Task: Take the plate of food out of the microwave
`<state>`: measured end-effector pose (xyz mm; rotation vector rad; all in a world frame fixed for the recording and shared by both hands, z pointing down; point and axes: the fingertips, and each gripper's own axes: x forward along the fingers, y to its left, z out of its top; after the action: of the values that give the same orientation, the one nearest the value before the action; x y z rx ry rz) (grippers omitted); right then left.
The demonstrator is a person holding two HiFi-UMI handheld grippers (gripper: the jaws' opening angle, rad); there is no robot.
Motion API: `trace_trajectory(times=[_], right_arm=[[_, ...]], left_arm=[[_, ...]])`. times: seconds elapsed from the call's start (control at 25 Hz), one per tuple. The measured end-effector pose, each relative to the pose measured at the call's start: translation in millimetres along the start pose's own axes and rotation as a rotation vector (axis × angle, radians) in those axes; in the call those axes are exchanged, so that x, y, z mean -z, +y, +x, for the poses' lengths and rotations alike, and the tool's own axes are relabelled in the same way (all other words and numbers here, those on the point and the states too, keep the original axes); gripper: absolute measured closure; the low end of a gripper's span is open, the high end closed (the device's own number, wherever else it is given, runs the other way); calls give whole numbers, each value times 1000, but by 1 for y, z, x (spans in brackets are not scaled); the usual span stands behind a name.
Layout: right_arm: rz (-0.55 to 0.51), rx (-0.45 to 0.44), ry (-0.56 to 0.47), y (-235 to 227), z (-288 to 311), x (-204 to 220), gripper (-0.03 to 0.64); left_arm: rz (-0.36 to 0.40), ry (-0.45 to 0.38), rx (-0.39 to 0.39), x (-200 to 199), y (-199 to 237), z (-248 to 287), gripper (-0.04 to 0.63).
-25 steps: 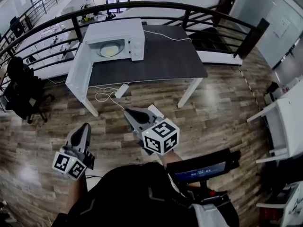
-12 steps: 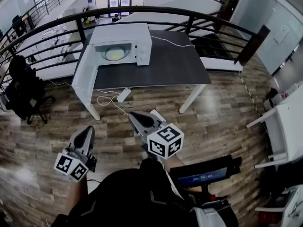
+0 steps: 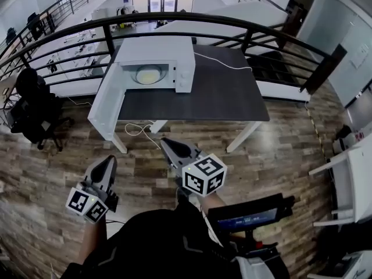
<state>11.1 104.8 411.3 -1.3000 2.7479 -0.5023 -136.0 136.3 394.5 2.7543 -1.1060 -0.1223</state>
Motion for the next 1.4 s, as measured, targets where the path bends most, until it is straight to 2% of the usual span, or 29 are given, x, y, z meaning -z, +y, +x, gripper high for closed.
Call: trace_trajectory(times=[0.24,0.44,0.8,1.08,1.24,1.4], right_arm=[[1,-31,7,-52,17,-22,617],[6,-56,14,-95,31,-35,615],[19,-104,35,-165,56,-54,615],[24,-149,42,-190,70,-65,615],[29,-150,36,-198,85,-66,616],[34,-150,42,-196,107,-67,615]], left_arm=[[-33,-54,7,-15,-1,62,591],[8,-5,-54,-8,18,103,591],[-8,-27,-99,-14,26,172,591],[2,-26,-140,-11,31,194,591],[-2,-25,-175,-11,46,192,591],[26,-7,-173,-14,64,192,591]])
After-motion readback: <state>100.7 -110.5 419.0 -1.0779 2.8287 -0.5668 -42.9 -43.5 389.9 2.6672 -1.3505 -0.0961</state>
